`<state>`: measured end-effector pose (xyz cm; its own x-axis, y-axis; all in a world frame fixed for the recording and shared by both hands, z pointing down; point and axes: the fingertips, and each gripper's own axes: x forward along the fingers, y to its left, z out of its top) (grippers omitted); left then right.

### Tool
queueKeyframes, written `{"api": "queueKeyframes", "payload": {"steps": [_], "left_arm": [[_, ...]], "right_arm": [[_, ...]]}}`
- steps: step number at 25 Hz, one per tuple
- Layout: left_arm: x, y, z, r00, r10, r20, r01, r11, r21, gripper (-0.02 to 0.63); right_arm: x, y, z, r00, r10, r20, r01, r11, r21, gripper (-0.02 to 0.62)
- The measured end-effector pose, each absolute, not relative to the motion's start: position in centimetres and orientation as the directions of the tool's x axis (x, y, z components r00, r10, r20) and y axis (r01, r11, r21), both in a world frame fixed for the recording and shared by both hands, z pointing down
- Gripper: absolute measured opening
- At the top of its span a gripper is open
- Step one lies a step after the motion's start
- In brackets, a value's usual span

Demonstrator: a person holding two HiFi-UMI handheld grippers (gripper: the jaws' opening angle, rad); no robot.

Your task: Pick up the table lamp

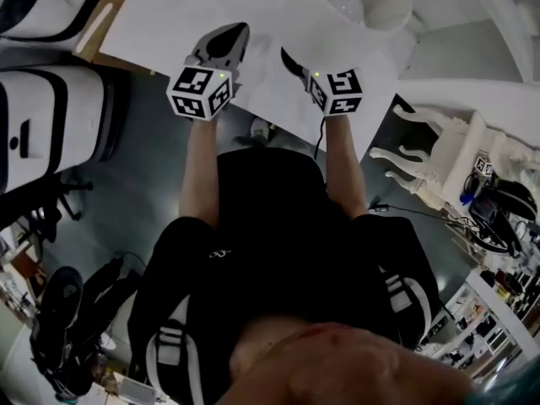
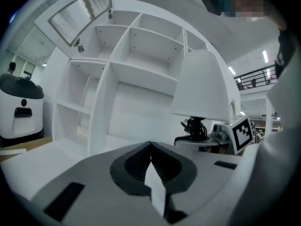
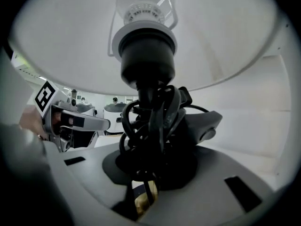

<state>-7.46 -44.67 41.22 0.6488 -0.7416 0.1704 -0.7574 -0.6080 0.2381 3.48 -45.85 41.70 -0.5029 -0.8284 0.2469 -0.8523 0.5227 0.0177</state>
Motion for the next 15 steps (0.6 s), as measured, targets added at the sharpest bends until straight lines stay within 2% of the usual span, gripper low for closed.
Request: {"api": "queueKeyframes", "payload": {"steps": [4,15], "left_arm": [[-7.7,-45.1,40.3,0.644,-0.754,0.129,-0.757,-0.604,0.251,0.01],[-6.7,-45.2,37.4,0.644,-0.762,0.074,-0.751,-0.611,0.251,0.009]], "right_arm": [[4.0,-45.8,40.5,-0.504,-0.832,0.231,-0.858,0.514,-0.02,0.084],[5.4,-45.7,34.4,-0.494,-0.858,0.138,-0.865,0.501,0.018,0.084]]}}
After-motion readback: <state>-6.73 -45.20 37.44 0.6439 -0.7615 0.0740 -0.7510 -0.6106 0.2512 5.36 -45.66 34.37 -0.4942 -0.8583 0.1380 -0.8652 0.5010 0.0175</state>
